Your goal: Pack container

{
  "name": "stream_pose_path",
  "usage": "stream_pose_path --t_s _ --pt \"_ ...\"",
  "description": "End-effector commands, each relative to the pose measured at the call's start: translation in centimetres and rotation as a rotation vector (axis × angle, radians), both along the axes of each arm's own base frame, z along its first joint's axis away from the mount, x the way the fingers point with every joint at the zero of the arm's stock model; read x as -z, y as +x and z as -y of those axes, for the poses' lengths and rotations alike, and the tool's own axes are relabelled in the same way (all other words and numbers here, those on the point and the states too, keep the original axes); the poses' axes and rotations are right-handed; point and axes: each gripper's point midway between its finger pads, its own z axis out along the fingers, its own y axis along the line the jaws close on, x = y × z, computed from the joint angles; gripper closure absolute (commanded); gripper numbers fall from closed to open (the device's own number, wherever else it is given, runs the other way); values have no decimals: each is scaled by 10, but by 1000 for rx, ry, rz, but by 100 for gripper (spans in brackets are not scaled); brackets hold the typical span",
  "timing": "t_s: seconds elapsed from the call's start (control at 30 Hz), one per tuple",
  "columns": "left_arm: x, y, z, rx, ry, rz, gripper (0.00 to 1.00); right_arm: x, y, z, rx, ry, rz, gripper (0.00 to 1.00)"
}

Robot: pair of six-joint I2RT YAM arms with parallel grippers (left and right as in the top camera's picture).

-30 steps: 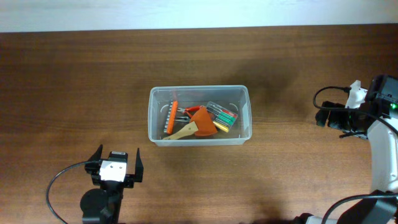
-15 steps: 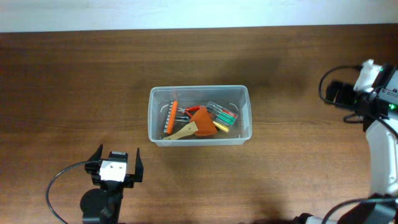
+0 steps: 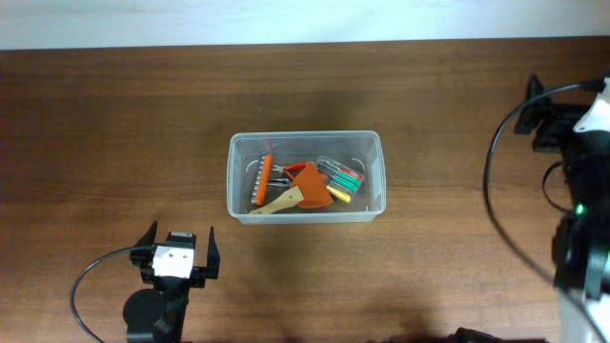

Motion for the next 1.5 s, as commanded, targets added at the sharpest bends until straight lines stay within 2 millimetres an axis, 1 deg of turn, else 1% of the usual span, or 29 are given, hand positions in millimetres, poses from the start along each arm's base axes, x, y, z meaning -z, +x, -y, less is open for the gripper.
stream_pose_path --t_s 0.0,0.03,0.1,0.17,0.23,0.37,0.53,0.57,0.77,0.97,1.07,1.47 --pt "0 0 1 4 -8 7 1 -18 -27 -32 -83 -29 143 1" --pt "0 0 1 4 -8 7 1 -22 -35 -42 -109 -42 194 1" --pt "0 0 1 4 -8 7 1 -21 -51 -58 -161 -58 271 1" --pt "0 0 1 4 -8 7 1 -12 -67 -74 -225 -74 330 1" --pt "0 0 1 4 -8 7 1 -1 -80 -85 -267 -82 365 1" --pt "0 0 1 4 -8 7 1 22 -102 -102 -331 -88 417 1" --pt "0 0 1 4 -8 7 1 43 -125 -115 -388 -85 462 1" --pt "0 0 1 4 -8 7 1 50 -130 -117 -397 -84 470 1" --pt "0 0 1 4 -8 7 1 70 -136 -117 -397 -86 480 1" --pt "0 0 1 4 -8 7 1 83 -140 -117 -396 -90 495 0" --pt "0 0 1 4 -8 7 1 88 -142 -117 -396 -91 501 1" --pt "0 0 1 4 -8 7 1 119 -128 -115 -383 -80 450 1"
